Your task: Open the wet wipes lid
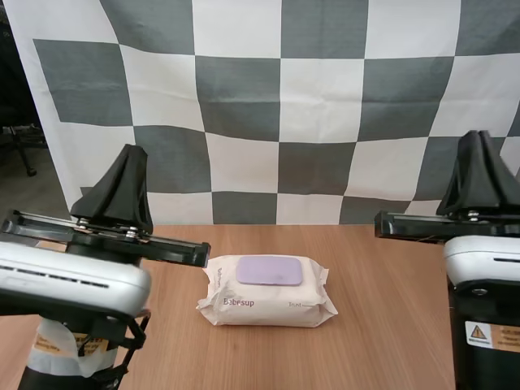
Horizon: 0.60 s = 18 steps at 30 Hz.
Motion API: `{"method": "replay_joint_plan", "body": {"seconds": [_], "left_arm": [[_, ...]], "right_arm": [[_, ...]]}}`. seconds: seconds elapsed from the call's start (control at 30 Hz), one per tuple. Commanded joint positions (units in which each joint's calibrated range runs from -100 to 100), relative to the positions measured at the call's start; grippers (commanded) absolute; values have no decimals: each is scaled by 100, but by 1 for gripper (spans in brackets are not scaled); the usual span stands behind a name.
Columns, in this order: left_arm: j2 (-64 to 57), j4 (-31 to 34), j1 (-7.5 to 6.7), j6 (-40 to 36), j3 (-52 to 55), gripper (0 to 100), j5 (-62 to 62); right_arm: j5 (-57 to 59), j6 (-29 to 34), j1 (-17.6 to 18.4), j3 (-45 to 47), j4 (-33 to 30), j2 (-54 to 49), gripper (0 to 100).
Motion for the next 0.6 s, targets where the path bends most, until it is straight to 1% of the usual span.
{"method": "replay_joint_plan", "body": {"seconds": [0.0, 0.03, 0.1, 0.2, 0.27, 0.3, 0.37, 0.4, 0.47, 0.5, 0.57], "left_arm": [[0, 250, -3, 203, -515, 0, 1043], [63, 180, -3, 242, -822, 0, 1795], [319, 119, -3, 242, -1464, 0, 3045], [918, 119, -3, 242, -2667, 0, 3957], [1428, 119, -3, 242, -3431, 0, 4554], [1676, 134, -3, 242, -3941, 0, 5187], [2142, 163, -3, 252, -4665, 0, 6475], [2365, 172, 5, 343, -5027, 0, 7231], [2742, 209, 11, 627, -5579, 0, 8739], [2928, 209, 19, 763, -5815, 0, 9300], [3216, 209, 67, 1077, -6100, 0, 10536]], "right_arm": [[2705, 9, 0, -873, -969, 0, 0], [2985, 9, 0, -1115, -1077, 90, 0], [3351, 9, 0, -1748, -1102, 385, 0], [4032, 9, 0, -2686, -1235, 922, 0], [4814, 9, 0, -3288, -1426, 1319, 0], [5509, 9, 0, -3672, -1601, 1591, 0], [6523, 9, 0, -4080, -1792, 1927, 0], [7414, -52, 0, -4434, -1972, 2262, 0], [8333, -148, 0, -4795, -2089, 2660, 0], [8843, -148, 0, -4949, -2096, 2852, 0], [9572, -148, 0, -5107, -2096, 3160, 0]]}}
